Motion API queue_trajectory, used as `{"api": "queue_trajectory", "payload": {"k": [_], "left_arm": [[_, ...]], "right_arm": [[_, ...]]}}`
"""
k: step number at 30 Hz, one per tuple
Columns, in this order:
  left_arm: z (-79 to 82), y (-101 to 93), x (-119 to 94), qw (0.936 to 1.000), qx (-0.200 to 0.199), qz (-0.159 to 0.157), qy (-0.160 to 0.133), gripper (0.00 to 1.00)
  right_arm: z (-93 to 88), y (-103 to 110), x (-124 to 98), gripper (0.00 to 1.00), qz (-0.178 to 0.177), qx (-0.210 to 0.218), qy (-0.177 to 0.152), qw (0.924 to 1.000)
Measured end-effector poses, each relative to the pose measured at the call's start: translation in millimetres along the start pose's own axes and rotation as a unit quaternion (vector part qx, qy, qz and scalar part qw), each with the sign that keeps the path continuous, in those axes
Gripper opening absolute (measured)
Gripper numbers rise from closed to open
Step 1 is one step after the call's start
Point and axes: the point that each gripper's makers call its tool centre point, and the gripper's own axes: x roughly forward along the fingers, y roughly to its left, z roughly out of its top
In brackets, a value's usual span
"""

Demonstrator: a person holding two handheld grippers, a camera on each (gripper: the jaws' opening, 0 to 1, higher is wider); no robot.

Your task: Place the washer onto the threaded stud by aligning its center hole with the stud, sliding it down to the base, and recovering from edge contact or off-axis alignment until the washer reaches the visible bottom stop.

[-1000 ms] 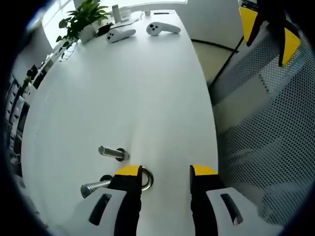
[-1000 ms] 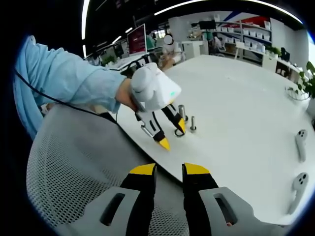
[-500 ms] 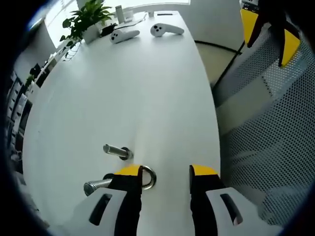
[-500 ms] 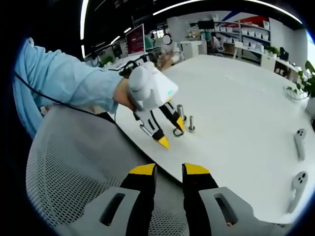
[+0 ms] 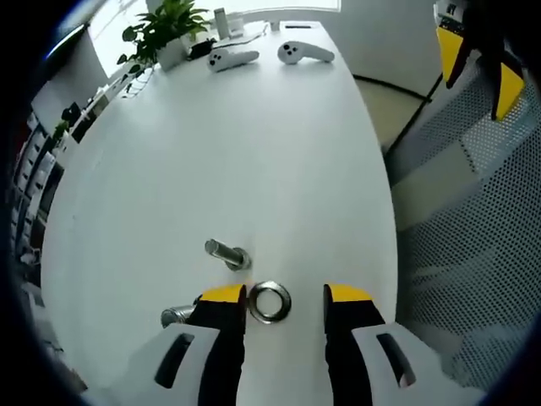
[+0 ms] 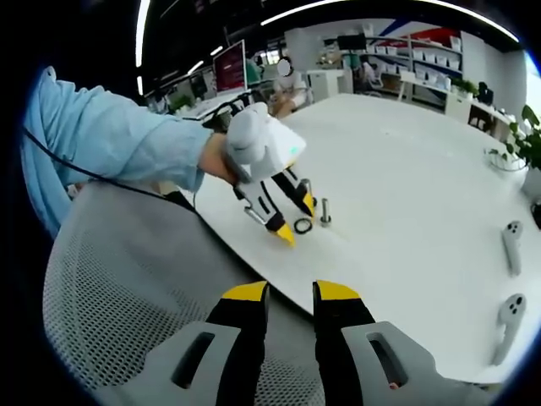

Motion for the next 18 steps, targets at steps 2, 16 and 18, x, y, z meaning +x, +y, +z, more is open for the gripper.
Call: {"api": "queue_trajectory", "payload": {"k": [2, 16, 18], "left_arm": [[-0.3, 2.3, -0.9, 1.0, 0.001, 0.003, 0.0, 0.35], [-7.4, 3.1, 7.5, 0.9993, -0.026, -0.026, 0.002, 0.35], [-9.0, 2.9, 7.5, 0.9992, -0.024, -0.031, 0.007, 0.34]], "right_arm": [[0.3, 0.0, 0.1, 0.23, 0.0, -0.001, 0.0, 1.0], [3.0, 1.2, 0.3, 0.23, 0.005, 0.002, -0.008, 0.9999], [3.1, 1.5, 0.1, 0.23, 0.006, 0.004, -0.01, 0.9999]]}}
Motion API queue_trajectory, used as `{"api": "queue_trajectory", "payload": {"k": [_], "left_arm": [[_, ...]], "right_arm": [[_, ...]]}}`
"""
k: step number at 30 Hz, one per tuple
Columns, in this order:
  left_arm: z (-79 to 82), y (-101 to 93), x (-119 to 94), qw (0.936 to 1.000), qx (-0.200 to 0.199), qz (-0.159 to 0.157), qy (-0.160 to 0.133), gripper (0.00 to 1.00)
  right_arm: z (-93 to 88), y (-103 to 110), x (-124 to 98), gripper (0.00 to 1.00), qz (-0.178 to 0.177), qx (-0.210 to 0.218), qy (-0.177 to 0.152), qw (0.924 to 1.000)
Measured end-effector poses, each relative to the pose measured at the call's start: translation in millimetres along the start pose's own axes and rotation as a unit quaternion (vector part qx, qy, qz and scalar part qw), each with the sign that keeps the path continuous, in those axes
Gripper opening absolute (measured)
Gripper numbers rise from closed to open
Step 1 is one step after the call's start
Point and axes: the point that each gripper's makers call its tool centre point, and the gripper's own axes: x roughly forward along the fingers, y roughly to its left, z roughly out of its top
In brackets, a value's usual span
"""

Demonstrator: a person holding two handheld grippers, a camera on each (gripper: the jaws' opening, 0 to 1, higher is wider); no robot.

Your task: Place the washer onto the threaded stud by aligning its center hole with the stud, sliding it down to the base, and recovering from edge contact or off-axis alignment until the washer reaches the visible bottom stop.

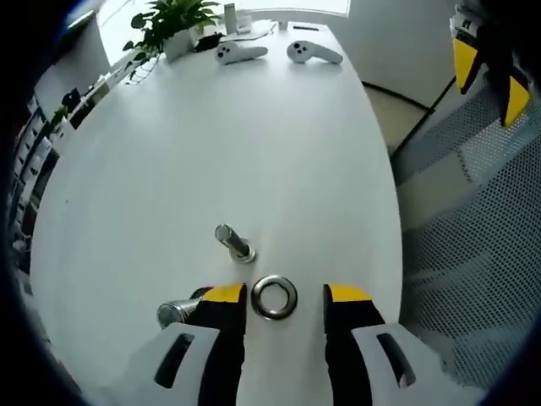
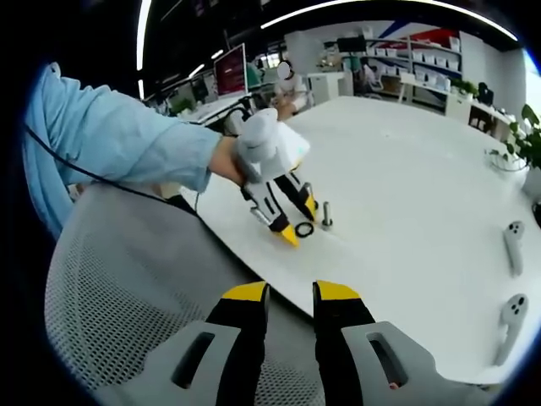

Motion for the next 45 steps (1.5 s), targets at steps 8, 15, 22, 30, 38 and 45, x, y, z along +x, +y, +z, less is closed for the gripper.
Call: {"api": "queue_trajectory", "payload": {"k": [8, 15, 22, 30, 38, 45], "left_arm": [[-7.6, 6.0, 2, 0.9994, 0.034, 0.003, 0.012, 0.3], [-10.3, 4.7, 0, 0.9996, 0.02, 0.008, 0.019, 0.29], [-7.2, 4.6, 1, 0.9996, 0.023, 0.009, 0.014, 0.28], [-5.8, 5.2, 0, 0.9995, 0.032, 0.009, 0.002, 0.2], [-5.5, 4.8, -1, 0.9995, 0.02, 0.02, -0.012, 0.19], [-4.8, 5.6, -6, 0.9994, 0.009, 0.028, -0.019, 0.18]], "right_arm": [[0.1, 1, 1, 0.23, 0.004, -0.001, 0.001, 1.0], [-0.4, 1, 1, 0.23, 0.006, -0.003, 0.003, 1.0], [-1.4, 1, 1, 0.23, 0.006, -0.005, 0.006, 1.0], [-1.5, 0, 1, 0.23, 0.002, -0.003, 0.006, 1.0], [-1.4, -1, 1, 0.23, 0.0, -0.003, 0.005, 1.0], [-0.9, -1, 1, 0.23, -0.001, -0.001, 0.004, 1.0]]}}
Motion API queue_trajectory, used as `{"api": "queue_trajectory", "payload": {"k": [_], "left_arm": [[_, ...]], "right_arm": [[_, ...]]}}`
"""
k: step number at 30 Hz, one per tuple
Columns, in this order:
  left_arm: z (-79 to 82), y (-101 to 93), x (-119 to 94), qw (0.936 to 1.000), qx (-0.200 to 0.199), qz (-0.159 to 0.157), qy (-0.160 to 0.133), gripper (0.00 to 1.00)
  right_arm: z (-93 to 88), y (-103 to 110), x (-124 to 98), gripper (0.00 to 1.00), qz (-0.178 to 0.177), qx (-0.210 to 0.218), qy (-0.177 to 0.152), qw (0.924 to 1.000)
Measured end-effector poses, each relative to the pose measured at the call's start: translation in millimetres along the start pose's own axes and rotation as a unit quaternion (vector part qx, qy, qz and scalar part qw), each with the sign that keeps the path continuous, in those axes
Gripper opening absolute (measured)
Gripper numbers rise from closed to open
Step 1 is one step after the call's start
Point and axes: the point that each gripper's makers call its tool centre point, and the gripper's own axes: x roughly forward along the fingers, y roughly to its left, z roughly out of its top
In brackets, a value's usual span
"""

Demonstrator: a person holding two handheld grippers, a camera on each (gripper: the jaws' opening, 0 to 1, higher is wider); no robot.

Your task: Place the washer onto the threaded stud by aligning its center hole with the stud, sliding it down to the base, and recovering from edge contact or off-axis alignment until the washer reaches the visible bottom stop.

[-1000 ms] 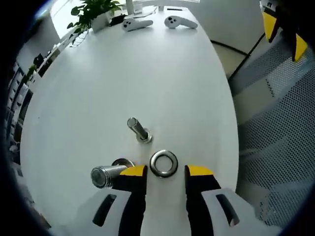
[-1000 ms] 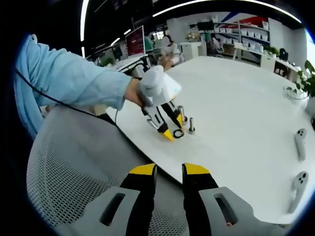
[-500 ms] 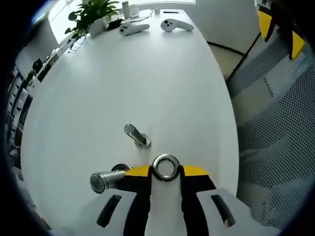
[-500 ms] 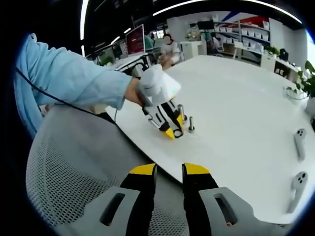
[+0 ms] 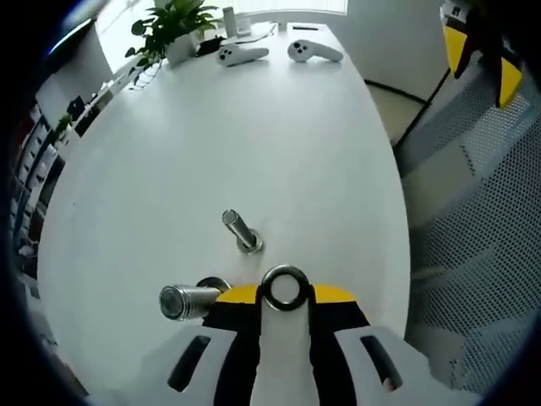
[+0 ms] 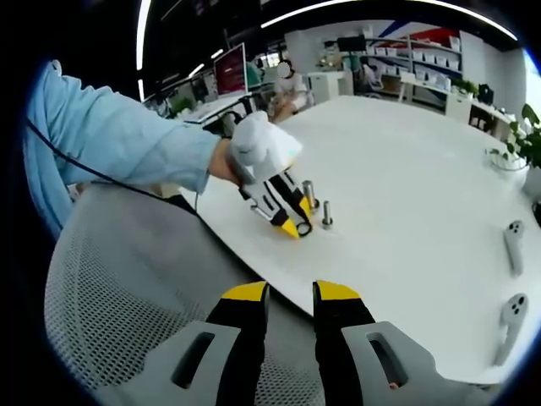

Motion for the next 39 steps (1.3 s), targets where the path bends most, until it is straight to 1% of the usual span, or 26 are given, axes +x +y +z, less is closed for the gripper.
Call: {"api": "queue_trajectory", "payload": {"k": [7, 12, 19, 23, 25, 28, 33, 37, 39], "left_arm": [[2.9, 1.1, -8, 0.9999, -0.007, 0.003, -0.009, 0.18], [1.8, 0.9, -17, 0.9999, -0.008, 0.007, -0.012, 0.18], [1.9, 7.1, -35, 0.9995, -0.016, 0.018, -0.019, 0.18], [7.1, 7.6, -48, 0.9993, 0.0, 0.029, -0.025, 0.18], [9.5, 8.0, -52, 0.9992, 0.005, 0.032, -0.025, 0.18], [12.7, 11.2, -58, 0.9988, 0.017, 0.039, -0.025, 0.18], [19.2, 21.9, -67, 0.9978, 0.03, 0.055, -0.024, 0.18], [21.1, 32.1, -71, 0.9963, 0.049, 0.069, -0.013, 0.18], [22.3, 36.8, -71, 0.996, 0.052, 0.072, -0.009, 0.18]], "right_arm": [[0.1, 1, 0, 0.23, 0.001, -0.001, 0.0, 1.0], [0.4, 1, 0, 0.23, 0.002, -0.002, 0.0, 1.0], [0.9, 1, 0, 0.23, 0.003, -0.005, 0.0, 1.0], [1.2, 1, 0, 0.23, 0.003, -0.004, -0.001, 1.0], [2.8, -1, -1, 0.23, -0.005, -0.007, -0.005, 0.9999], [2.2, 0, -1, 0.23, 0.0, -0.004, -0.004, 1.0], [2.3, 0, 0, 0.23, 0.0, -0.004, -0.005, 1.0], [2.2, 1, 0, 0.23, 0.001, -0.005, -0.005, 1.0], [2.2, 1, 0, 0.23, 0.001, -0.005, -0.005, 1.0]]}}
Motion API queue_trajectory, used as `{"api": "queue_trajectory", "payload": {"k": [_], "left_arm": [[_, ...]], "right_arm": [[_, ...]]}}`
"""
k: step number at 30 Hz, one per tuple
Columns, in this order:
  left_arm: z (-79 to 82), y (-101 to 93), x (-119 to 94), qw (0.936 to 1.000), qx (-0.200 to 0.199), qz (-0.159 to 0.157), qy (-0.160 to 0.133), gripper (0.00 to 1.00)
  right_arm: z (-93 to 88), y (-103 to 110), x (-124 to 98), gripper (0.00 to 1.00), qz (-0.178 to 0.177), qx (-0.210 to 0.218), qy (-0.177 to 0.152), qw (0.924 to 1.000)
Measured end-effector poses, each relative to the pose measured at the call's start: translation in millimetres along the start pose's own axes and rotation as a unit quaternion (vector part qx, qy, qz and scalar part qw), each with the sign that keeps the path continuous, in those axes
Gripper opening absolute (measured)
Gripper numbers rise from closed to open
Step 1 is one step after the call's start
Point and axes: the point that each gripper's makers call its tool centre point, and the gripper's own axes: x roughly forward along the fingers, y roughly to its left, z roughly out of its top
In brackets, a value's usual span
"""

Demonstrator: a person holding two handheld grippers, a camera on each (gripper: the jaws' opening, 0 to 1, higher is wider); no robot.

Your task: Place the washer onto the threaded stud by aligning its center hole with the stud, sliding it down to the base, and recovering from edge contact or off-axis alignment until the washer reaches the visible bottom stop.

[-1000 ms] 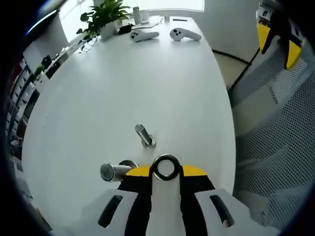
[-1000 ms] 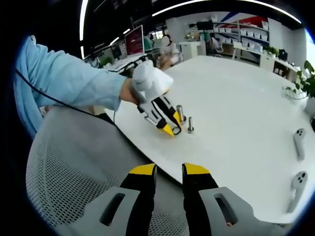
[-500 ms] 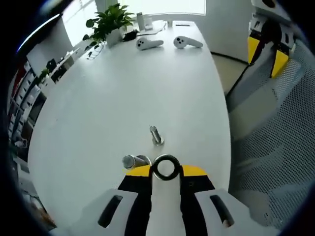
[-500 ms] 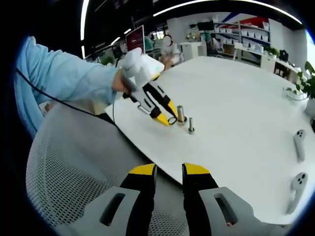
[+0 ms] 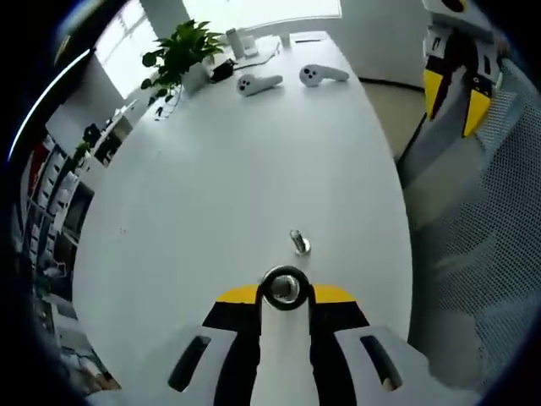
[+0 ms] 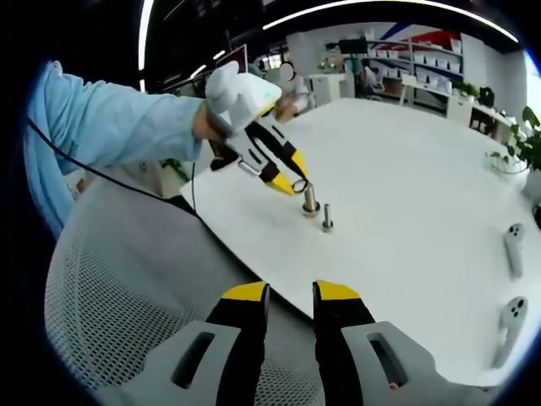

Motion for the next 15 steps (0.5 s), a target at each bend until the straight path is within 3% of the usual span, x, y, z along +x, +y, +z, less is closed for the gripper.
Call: {"api": "queue_trajectory", "payload": {"k": [15], "left_arm": [[-8.3, 11.2, 18, 0.9994, 0.014, -0.008, 0.031, 0.18]], "right_arm": [[0.8, -1, 0, 0.23, -0.001, 0.007, -0.004, 1.0]]}}
